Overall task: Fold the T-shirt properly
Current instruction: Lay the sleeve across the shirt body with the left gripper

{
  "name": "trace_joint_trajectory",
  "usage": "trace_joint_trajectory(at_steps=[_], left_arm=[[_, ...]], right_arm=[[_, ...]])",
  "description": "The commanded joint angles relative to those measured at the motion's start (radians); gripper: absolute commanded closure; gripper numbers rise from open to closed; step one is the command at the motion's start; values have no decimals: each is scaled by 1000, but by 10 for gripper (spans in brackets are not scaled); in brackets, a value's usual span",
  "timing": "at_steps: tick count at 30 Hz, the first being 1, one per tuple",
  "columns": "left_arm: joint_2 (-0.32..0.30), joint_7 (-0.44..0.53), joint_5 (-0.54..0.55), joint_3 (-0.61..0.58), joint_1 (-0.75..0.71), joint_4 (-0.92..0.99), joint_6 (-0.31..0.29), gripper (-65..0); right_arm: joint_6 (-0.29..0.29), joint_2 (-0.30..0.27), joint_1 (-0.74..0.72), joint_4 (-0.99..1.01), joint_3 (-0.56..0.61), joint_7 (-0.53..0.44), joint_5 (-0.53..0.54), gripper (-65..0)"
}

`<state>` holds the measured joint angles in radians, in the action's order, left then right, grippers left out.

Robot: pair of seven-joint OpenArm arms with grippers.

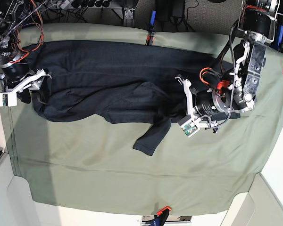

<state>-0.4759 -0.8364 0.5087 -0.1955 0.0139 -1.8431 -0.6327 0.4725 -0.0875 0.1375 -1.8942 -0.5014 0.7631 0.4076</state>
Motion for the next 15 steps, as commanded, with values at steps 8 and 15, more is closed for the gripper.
trace_joint_trajectory(at_steps=[8, 15], left_arm=[[-26, 16, -7, 7, -107, -49, -4, -315], [-24, 105, -83, 7, -12, -50, 99, -376]], right_arm=[[7, -12, -10, -18, -3, -29, 16, -364], [7, -12, -9, -18, -3, -26, 15, -364]])
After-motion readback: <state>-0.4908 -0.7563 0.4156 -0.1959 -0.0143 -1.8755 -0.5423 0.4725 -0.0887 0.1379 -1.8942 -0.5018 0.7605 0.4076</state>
